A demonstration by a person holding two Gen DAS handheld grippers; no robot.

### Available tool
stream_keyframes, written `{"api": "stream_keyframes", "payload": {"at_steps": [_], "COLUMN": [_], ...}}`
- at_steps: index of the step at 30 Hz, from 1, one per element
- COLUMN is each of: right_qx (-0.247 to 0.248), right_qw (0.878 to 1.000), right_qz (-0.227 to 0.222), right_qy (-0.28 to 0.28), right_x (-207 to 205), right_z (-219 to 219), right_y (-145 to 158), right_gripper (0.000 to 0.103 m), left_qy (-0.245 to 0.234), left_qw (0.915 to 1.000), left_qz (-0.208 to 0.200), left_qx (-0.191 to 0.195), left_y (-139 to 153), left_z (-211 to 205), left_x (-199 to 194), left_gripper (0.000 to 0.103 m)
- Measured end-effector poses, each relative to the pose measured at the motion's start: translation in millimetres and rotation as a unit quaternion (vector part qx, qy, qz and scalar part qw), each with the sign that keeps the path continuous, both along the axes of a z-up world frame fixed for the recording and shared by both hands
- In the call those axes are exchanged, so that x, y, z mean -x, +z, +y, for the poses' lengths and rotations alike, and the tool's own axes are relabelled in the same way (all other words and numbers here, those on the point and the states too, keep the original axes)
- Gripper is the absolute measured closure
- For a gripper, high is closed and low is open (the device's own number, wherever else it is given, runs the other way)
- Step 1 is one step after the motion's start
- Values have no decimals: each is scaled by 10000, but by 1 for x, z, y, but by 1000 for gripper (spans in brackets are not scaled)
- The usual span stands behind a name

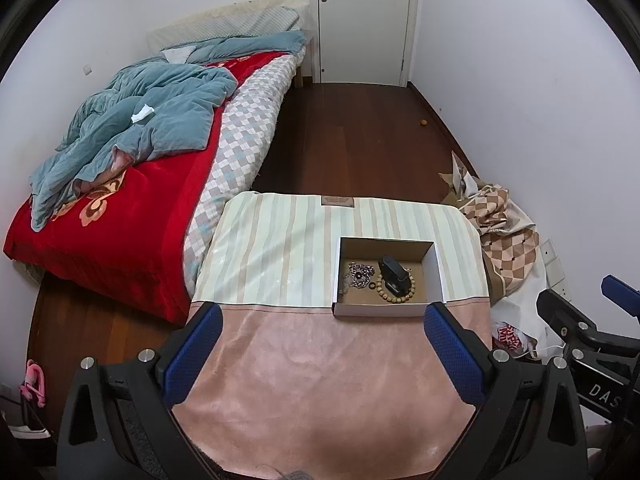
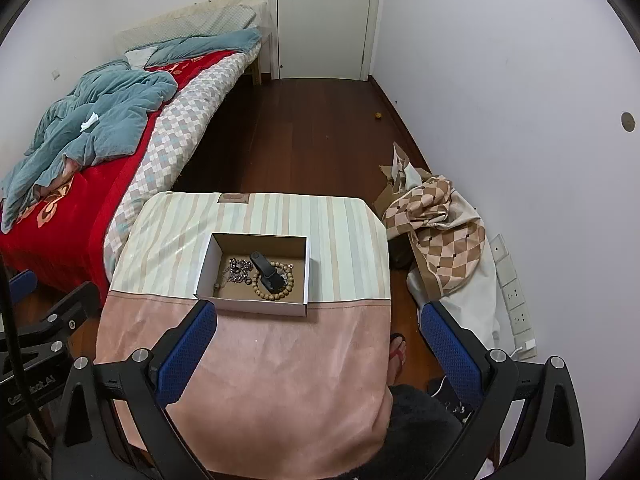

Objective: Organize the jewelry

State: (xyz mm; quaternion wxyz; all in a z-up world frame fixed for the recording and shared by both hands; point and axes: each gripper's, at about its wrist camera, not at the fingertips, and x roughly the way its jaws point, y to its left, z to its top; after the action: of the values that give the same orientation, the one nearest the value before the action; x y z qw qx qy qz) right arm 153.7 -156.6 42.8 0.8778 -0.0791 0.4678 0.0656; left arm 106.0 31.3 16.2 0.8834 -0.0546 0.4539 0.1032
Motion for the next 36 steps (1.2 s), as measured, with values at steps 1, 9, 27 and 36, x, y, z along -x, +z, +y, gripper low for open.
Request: {"api": "stream_keyframes", "payload": {"at_steps": [1,9,27,36], "right_qx": [8,-11,-55,-73], "right_qw": [10000,10000,10000,10000], "right_qz": [-5,-3,17,15], "right_qy": [3,15,33,41], "right_x": [0,2,5,4], "right_z": [0,0,-2,-2], "right_y": [0,-1,1,3], "right_gripper": [0,0,0,0], "left_qy": [-2,-20,30,51], "left_qw": [10000,10000,9999,9999], "left_qz": [-7,-4,-34,-37], "left_qx": [0,-65,-103,-142], "left_y": [0,3,8,9], "left_z": [0,-2,-2,-4], "left_x": [1,2,5,6], "left_gripper": [0,0,0,0]}}
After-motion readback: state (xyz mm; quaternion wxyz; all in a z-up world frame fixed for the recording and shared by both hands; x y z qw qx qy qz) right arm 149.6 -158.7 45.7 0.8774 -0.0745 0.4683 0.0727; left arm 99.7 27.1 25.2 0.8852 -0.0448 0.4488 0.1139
